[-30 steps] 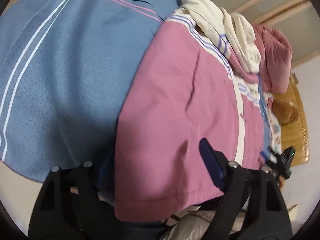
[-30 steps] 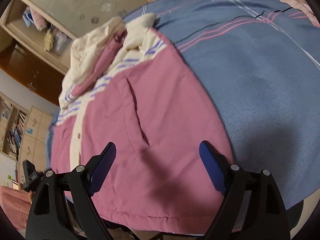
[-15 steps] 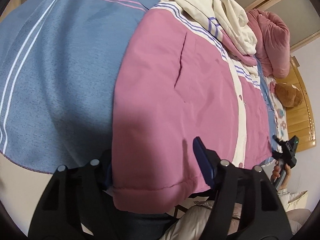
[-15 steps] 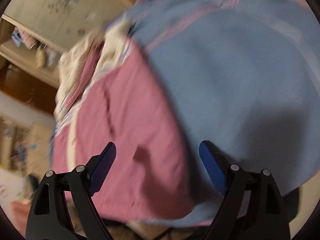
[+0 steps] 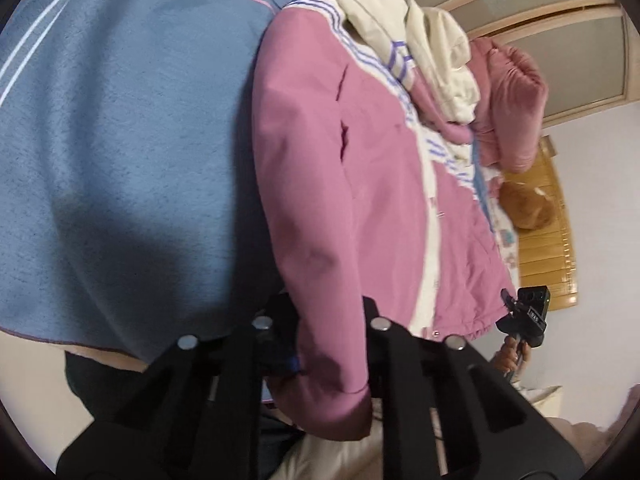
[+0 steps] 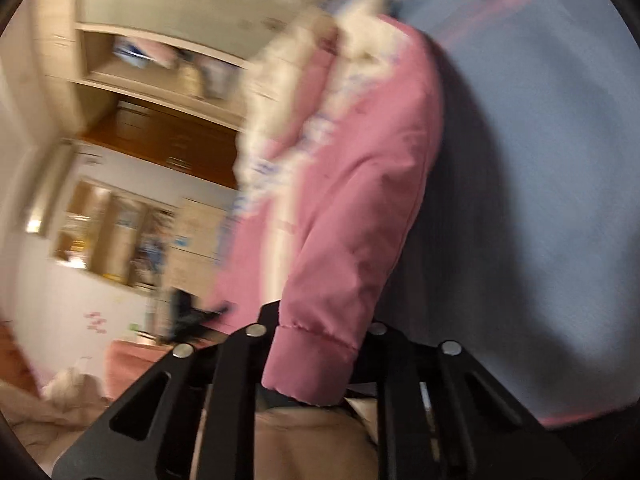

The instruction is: Fold large clothes

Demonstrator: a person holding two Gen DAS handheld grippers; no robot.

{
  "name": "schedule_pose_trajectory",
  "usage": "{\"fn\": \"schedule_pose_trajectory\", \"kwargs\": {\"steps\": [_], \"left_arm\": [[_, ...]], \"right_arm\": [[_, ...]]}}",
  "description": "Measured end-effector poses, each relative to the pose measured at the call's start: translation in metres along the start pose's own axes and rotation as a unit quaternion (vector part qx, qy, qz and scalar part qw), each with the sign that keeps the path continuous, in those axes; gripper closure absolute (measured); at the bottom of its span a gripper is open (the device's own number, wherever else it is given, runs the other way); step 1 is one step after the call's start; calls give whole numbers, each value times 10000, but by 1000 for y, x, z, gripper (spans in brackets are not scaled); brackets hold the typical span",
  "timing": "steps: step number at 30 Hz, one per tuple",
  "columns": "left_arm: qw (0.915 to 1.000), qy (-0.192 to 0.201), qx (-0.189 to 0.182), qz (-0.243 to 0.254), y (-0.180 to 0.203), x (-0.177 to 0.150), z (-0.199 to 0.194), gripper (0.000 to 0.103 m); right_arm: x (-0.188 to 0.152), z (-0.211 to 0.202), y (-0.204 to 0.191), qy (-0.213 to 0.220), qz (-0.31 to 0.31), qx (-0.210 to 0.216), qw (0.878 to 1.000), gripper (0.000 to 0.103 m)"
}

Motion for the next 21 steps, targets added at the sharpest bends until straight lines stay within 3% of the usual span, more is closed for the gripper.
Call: {"fn": "schedule_pose_trajectory", "kwargs": {"steps": [1, 5, 10, 15, 17, 19, 21], "left_arm": [[9999, 22, -99, 19, 3, 2, -2, 91], [9931, 440, -1055, 266, 40, 31, -31, 92], [9838, 740, -1567, 462, 95, 103, -55, 92], [9874, 732, -1355, 364, 155, 227, -35, 92], [9893, 776, -1239, 40, 162, 278, -23, 92], [9913, 838, -962, -329, 162, 334, -1, 91], [9936, 817, -576, -523, 153, 381, 25, 90]], "right_arm": [[6, -1, -10, 78, -52, 149, 9998, 90], [49, 0, -56, 303, -530, 533, 9967, 91], [139, 27, -112, 579, -803, 1006, 9900, 91], [260, 81, -124, 1088, -348, 932, 9891, 91], [318, 103, -111, 1435, -8, 688, 9873, 91], [354, 118, -89, 1614, 318, 475, 9852, 90], [392, 142, -57, 1702, 610, 91, 9835, 81]]}}
Point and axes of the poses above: each gripper's, at about its wrist camera, not at the fingertips, and z roughly the way its jaws point, y to its right, x to its top, the point moved 5 cm from there along z, roughly the way its jaws point, and after that the axes turned 1 degree about -x, right-handed, at the moved point
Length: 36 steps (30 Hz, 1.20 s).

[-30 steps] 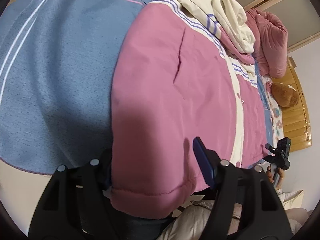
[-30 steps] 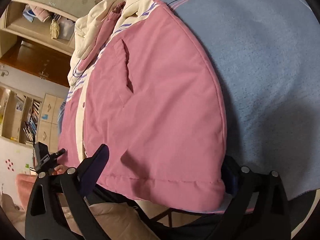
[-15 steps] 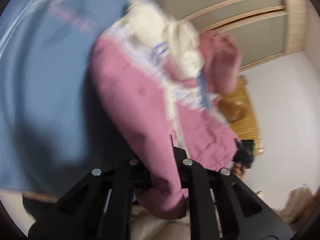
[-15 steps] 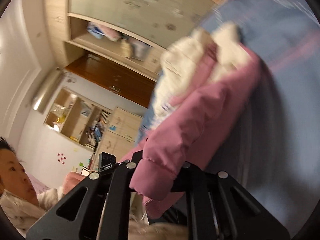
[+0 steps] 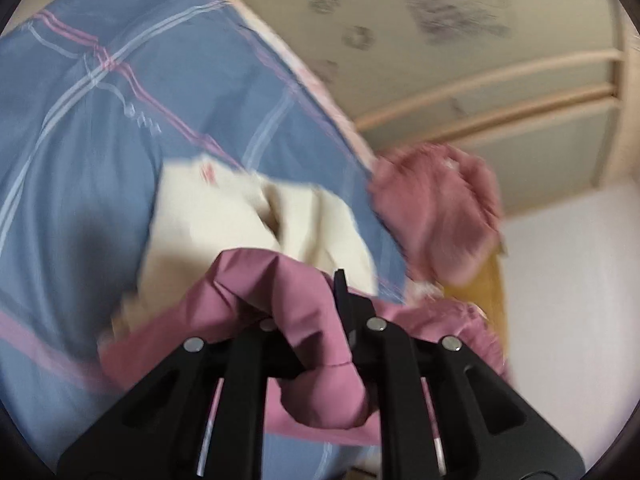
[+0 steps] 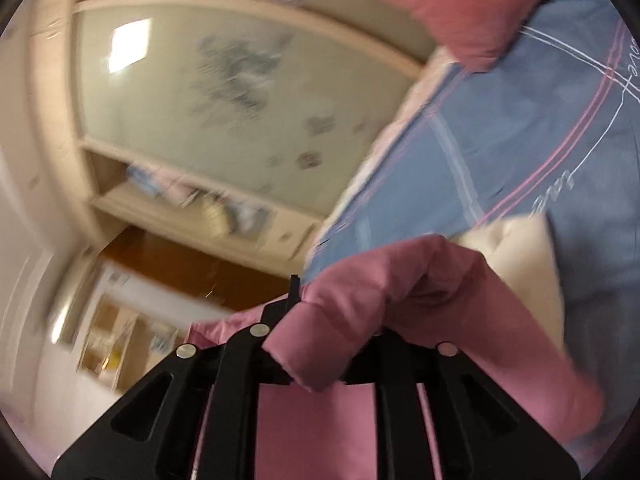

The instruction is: Fold large clothes

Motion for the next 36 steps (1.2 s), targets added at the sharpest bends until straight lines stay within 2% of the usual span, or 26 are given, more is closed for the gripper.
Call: {"fn": "schedule_pose_trajectory", "kwargs": {"steps": [1, 2, 3, 4, 6, 9, 11, 15, 17, 18, 19, 21, 23, 25, 26, 27, 28, 29, 30, 31, 32, 34, 35, 36], "left_arm": [[9998, -21, 175, -80, -7, 16, 15, 87], [9990, -81, 394, -182, -20, 32, 34, 83], [9981, -164, 542, -251, -34, 42, 44, 77], [9970, -233, 650, -343, -47, 48, 56, 74], [9940, -382, 750, -703, -81, 53, 82, 73], [9924, -372, 124, -1166, -108, 57, 87, 73], [9898, -342, -230, -1366, -110, 61, 75, 72], [9881, -304, -513, -1418, -92, 72, 41, 69], [9862, -156, -843, -1414, -75, 75, 20, 46], [9854, 59, -986, -1386, -70, 77, 9, 28], [9849, 368, -1051, -1325, -65, 81, -8, 15], [9826, 993, -1068, -1149, -54, 85, -42, 8], [9875, 1196, -611, -820, -39, 77, -60, 8], [9920, 1227, 34, -278, -18, 62, -60, 10], [9898, 1329, 477, 184, -1, 48, -56, 12], [9845, 1345, 880, 701, 17, 33, -45, 25], [9789, 1276, 1160, 1093, 29, 23, -36, 47], [9712, 1090, 1433, 1562, 46, 4, -13, 55], [9665, 844, 1521, 1889, 60, -13, 11, 68], [9644, 662, 1528, 2054, 69, -23, 27, 75], [9593, 447, 1563, 2309, 80, -39, 51, 76], [9429, 390, 1895, 2710, 91, -54, 84, 76], [9311, 403, 2154, 2916, 94, -57, 101, 76], [9248, 357, 2322, 2991, 92, -58, 117, 76]], "right_arm": [[8, 13, 12, -1, 10, -184, 9998, 63], [14, 30, 28, -2, -6, -466, 9989, 30], [15, 39, 37, -8, -63, -659, 9978, 13], [15, 47, 47, 23, -175, -912, 9957, 1], [13, 60, 67, 24, -422, -1104, 9930, 2], [15, 65, 93, -15, -233, -1095, 9937, 1], [13, 57, 98, -69, -166, -1020, 9946, 1], [7, 45, 75, -125, -693, -974, 9927, 2], [2, 41, 58, -165, -902, -879, 9919, 1], [-1, 38, 49, -170, -969, -821, 9918, 2], [-5, 36, 40, -182, -1014, -747, 9919, 2], [-14, 35, 27, -231, -1084, -635, 9918, 1], [-28, 38, 9, -359, -1380, -592, 9880, 2], [-52, 50, -22, -473, -2111, -799, 9730, 3], [-67, 59, -38, -502, -2535, -923, 9616, 9], [-78, 66, -49, -503, -2838, -1063, 9517, 14], [-92, 77, -62, -509, -3176, -1241, 9387, 26], [-107, 89, -74, -610, -3403, -1288, 9294, 37], [-117, 99, -81, -733, -3499, -1262, 9254, 41], [-129, 109, -87, -879, -3583, -1250, 9210, 46], [-139, 117, -90, -976, -3691, -1301, 9150, 46], [-157, 135, -90, -1093, -4089, -1701, 8899, 46], [-162, 144, -86, -1156, -4229, -1925, 8779, 46], [-164, 155, -78, -1226, -4300, -2205, 8669, 46]]}}
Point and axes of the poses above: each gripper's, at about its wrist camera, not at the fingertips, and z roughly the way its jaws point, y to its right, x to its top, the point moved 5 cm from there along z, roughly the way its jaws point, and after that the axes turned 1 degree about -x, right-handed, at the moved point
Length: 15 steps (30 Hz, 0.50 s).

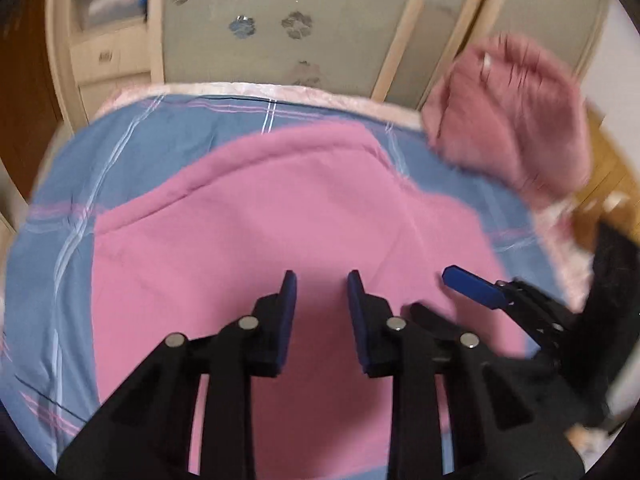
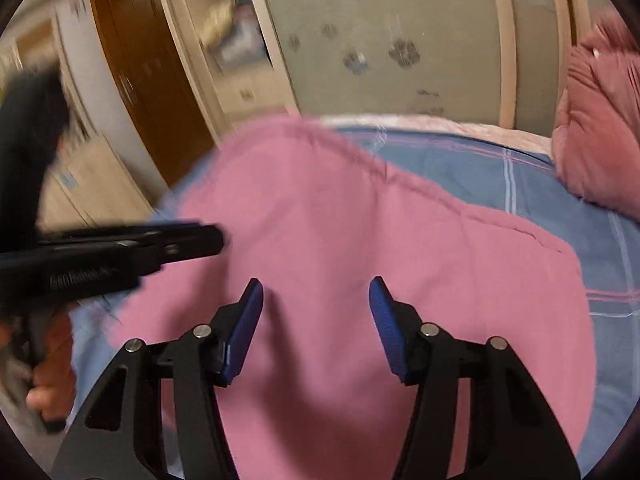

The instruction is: Fold large clothes

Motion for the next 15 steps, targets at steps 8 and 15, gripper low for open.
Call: {"fn": "schedule_pose_trajectory", "kwargs": {"steps": [8, 15], "left_arm": [[9890, -1068, 194, -1005, -45, -2, 114, 76], [9829, -1422, 447, -1079, -54, -17, 156, 76]], "right_arm": [[-8, 84, 50, -656, 521, -641, 9944, 46], [-24, 119, 38, -738, -143, -1421, 9870, 40]]}}
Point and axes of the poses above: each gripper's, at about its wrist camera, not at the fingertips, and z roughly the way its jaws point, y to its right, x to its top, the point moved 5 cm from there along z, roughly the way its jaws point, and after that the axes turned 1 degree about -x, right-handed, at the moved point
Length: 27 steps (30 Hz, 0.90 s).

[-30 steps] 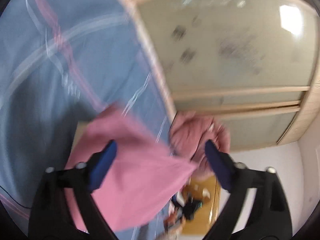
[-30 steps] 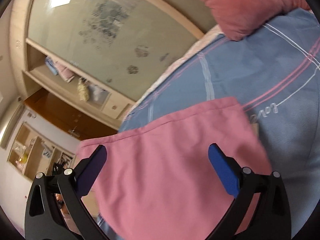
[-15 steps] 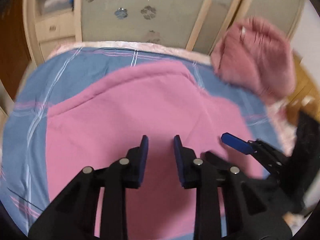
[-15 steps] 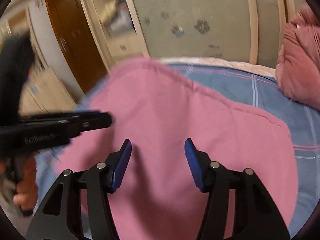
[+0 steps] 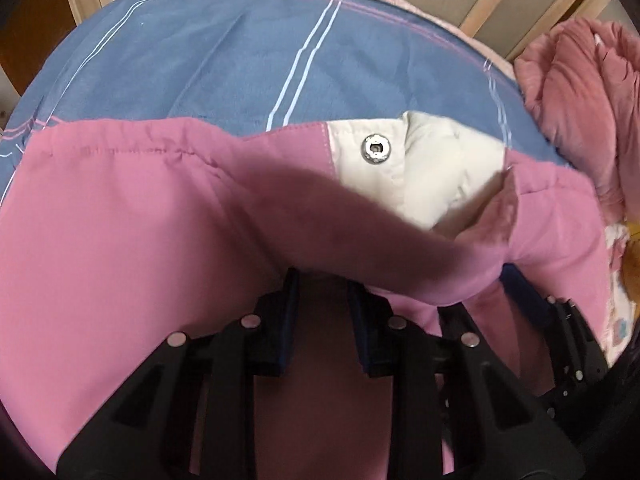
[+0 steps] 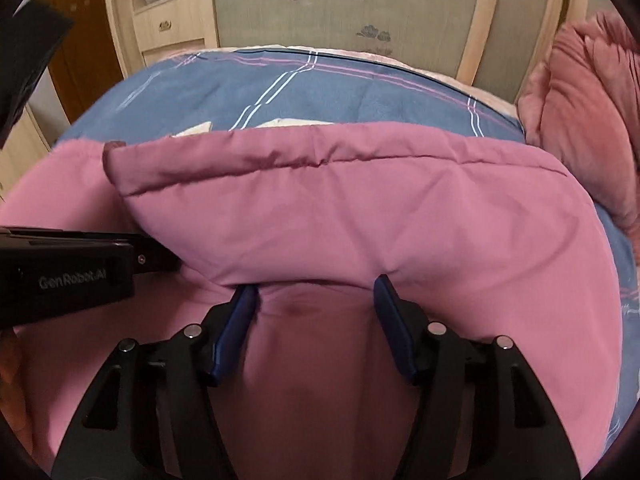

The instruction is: Fold large clothes

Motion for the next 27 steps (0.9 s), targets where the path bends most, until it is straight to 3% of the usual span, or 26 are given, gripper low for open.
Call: {"fn": "schedule_pose_trajectory", "kwargs": {"steps": [2, 4, 6, 9, 11, 14, 17, 23, 27], "left_arm": [[10000, 38, -17, -35, 1, 2, -3, 76], [9998, 157, -100, 30, 5, 2, -17, 76], [9981, 541, -144, 252, 15, 0, -46, 76], [9910, 1095, -268, 725, 38, -1, -83, 75], [9866, 1337, -172, 915, 56, 7, -92, 72], [9892, 1175, 43, 879, 68, 24, -78, 68], [9938, 745, 412, 719, 62, 37, -43, 65], [9906, 442, 1010, 804, 58, 38, 5, 63], [9874, 536, 1146, 953, 62, 34, -2, 64]], "right_arm": [[2, 1, 2, 20, 26, 53, 10000, 40], [5, -16, 6, 134, 168, 468, 9987, 40], [6, -51, 18, 457, 416, 914, 9939, 40], [17, -87, 50, 986, 749, 799, 9891, 40], [24, -92, 70, 1042, 890, 462, 9895, 40], [26, -71, 92, 591, 948, -57, 9937, 40], [15, -35, 107, 94, 914, -375, 9951, 40], [3, 13, 110, -280, 1004, -284, 9941, 36], [-1, 8, 112, -239, 1061, -219, 9938, 34]]}}
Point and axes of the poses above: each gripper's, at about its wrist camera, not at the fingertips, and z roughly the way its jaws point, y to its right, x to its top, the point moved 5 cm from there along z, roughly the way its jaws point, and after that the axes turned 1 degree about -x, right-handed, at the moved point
